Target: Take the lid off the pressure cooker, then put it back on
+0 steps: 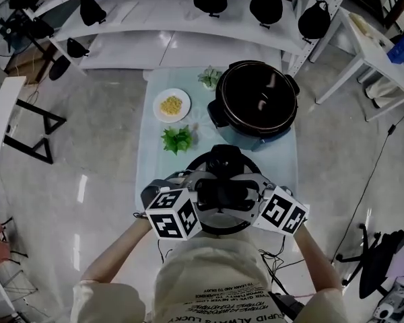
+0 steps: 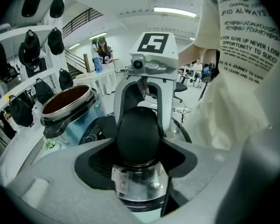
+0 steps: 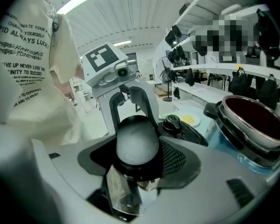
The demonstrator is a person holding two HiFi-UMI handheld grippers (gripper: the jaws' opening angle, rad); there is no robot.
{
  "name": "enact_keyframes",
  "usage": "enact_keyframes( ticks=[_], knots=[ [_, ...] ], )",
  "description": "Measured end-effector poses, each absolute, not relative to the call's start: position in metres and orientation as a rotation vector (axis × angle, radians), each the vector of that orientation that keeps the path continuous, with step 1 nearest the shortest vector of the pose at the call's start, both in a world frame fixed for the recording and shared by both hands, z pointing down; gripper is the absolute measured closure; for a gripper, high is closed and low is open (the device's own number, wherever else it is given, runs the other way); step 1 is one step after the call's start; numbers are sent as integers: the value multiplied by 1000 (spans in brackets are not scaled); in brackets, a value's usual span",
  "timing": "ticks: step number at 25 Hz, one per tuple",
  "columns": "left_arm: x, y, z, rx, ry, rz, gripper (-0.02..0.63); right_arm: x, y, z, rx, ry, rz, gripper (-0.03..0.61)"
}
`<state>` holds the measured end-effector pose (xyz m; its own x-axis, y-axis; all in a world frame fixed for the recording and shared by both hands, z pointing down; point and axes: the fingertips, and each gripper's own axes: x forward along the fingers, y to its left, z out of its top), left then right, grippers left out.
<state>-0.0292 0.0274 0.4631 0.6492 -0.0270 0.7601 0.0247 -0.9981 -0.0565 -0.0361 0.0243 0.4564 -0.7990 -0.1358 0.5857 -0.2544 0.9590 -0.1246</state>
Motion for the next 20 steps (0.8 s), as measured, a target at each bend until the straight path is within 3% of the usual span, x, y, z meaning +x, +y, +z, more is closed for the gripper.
enact_keyframes(
  ticks=[20],
  knots=[
    [-1, 26, 394, -2645, -30, -1218, 336, -9, 23, 387, 414, -2562, 118, 299]
  ],
)
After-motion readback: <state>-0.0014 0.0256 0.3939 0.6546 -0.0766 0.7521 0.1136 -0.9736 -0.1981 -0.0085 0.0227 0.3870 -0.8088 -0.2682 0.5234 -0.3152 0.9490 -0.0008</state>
